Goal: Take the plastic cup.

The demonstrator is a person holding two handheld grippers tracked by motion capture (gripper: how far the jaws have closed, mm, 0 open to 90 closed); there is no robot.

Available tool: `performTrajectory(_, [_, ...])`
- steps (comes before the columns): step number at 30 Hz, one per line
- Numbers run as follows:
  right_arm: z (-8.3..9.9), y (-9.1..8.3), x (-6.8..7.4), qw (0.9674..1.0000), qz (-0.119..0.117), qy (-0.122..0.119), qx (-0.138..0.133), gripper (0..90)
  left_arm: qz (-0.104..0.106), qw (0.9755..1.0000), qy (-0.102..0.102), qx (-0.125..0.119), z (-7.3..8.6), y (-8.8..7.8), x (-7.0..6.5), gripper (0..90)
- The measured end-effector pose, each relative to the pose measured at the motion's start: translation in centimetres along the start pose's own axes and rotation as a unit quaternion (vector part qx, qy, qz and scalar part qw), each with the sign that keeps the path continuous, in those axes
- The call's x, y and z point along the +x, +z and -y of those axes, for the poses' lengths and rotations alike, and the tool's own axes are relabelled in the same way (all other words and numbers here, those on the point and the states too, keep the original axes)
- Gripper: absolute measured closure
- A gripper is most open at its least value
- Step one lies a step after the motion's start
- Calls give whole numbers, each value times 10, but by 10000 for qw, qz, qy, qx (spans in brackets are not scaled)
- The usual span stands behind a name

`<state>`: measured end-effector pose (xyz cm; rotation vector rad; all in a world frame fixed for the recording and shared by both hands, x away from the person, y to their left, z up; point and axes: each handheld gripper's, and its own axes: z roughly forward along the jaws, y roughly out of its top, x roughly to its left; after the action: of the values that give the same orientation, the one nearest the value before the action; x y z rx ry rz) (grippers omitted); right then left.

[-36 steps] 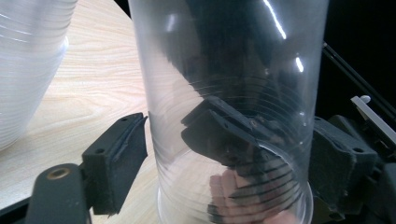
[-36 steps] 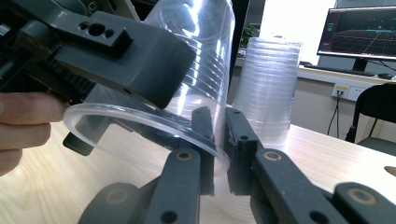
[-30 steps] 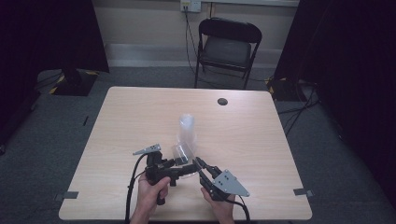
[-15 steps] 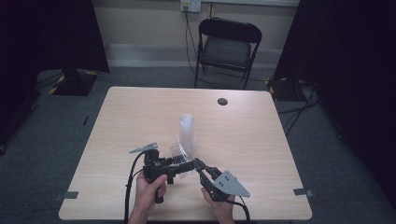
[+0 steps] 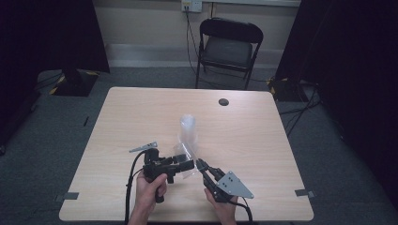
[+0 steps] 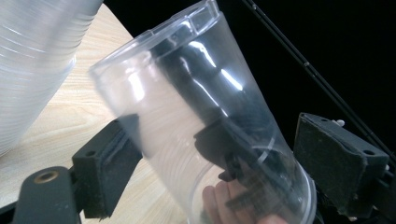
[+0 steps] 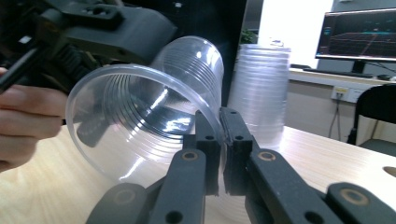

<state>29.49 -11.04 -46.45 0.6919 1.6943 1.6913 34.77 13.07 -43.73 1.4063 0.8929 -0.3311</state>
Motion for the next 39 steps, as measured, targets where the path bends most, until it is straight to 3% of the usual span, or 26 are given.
performTrajectory(7, [0,-3,-6,9998,99,134,121,871,-140,9998,163,46,1,-2,0,151])
performTrajectory(12, [0,-5,-12,9987,143,409,278,871,-332,9989,322,107,2,-2,0,150])
performTrajectory(16, [-1,-7,-17,9978,181,518,383,871,-556,9965,629,-44,4,-5,-2,156])
performTrajectory(18, [-1,-8,-19,9973,204,528,473,871,-562,9960,692,27,4,-5,-2,156])
performTrajectory(21, [-2,-8,-21,9964,150,587,588,871,-754,9937,816,118,4,-6,0,156])
performTrajectory(25, [-4,-8,-23,9945,192,645,808,871,-1099,9865,1207,114,5,-8,-2,156])
performTrajectory(27, [-5,-9,-26,9930,175,696,942,870,-1245,9810,1480,154,5,-8,-2,158])
performTrajectory(28, [-5,-9,-27,9921,177,698,1023,871,-1279,9796,1540,152,5,-8,-2,159])
performTrajectory(31, [-5,-9,-31,9900,36,766,1181,870,-1539,9683,1967,78,7,-9,-4,161])
performTrajectory(33, [-5,-10,-34,9892,5,812,1223,871,-1654,9621,2167,44,7,-11,-4,161])
performTrajectory(36, [-6,-11,-37,9877,-39,864,1300,871,-1789,9559,2328,14,8,-11,-3,161])
performTrajectory(37, [-7,-11,-37,9873,-51,865,1329,871,-1852,9522,2429,27,8,-12,-3,161])
performTrajectory(39, [-9,-10,-38,9844,-184,943,1473,870,-1822,9484,2594,88,9,-13,-3,161])
